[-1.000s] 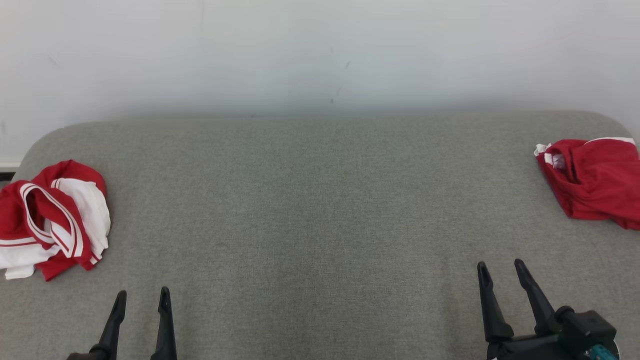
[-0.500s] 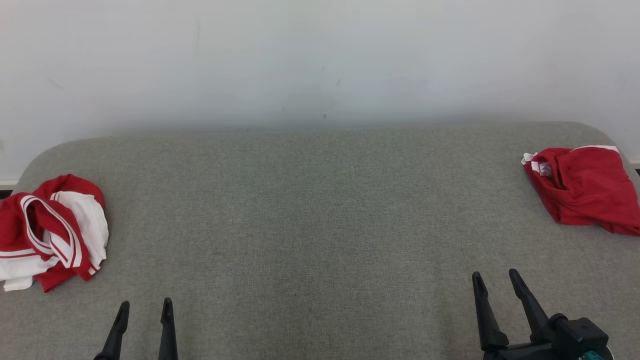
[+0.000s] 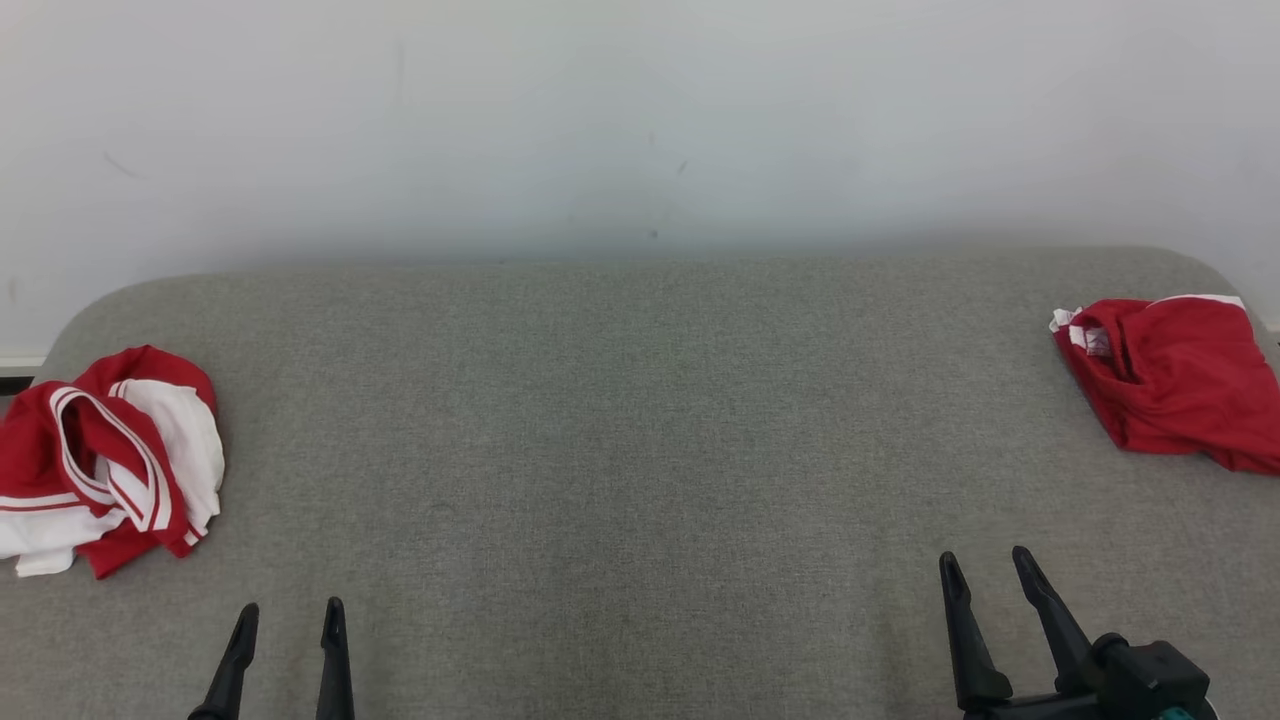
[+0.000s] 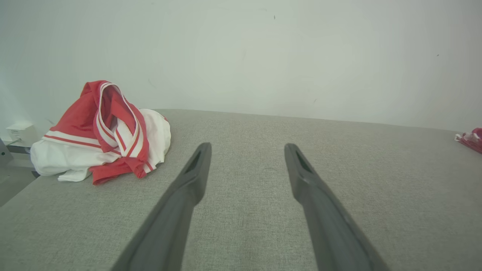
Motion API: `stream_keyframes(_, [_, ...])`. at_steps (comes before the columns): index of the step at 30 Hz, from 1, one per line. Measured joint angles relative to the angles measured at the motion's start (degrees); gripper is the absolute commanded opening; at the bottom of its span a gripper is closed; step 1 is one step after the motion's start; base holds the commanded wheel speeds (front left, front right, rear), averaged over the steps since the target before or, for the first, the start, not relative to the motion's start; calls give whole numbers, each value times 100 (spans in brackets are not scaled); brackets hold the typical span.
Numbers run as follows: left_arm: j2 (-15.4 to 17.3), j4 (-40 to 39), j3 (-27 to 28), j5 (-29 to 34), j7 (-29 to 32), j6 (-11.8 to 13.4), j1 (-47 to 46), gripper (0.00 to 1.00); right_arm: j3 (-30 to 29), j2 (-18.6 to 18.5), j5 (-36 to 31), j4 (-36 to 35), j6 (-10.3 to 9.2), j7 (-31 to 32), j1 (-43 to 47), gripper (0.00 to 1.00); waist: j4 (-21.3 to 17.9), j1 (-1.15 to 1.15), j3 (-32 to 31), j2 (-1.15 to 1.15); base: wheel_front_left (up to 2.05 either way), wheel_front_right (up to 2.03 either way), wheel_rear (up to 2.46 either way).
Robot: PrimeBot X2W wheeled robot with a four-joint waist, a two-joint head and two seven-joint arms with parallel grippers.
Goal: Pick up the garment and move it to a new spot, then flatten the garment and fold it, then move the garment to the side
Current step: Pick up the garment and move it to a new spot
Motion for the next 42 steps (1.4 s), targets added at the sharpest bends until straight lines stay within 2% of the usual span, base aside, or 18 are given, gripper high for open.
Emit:
stream_keyframes(10, [-4, 18, 15, 13, 0, 7, -67, 100, 0, 25, 22, 5, 0, -2, 91, 100, 402, 0, 20, 0, 0, 0, 0])
stream_keyframes(18, [-3, 48, 81, -21, 0, 57, -85, 100, -38, -2, 16, -40, 0, 26, 98, 100, 955, 0, 82, 0, 0, 0, 0])
stream_keyframes(33, [-4, 3, 296, -64, 0, 177, 52, 100, 73, -14, 14, -47, 0, 119, 139, 100, 2430, 0, 121, 0, 0, 0, 0])
stream_keyframes(42, [-4, -334, 547, -312, 0, 421, 296, 100, 505, -154, 111, 122, 0, 175, -342, 100, 2812, 0, 305, 0, 0, 0, 0])
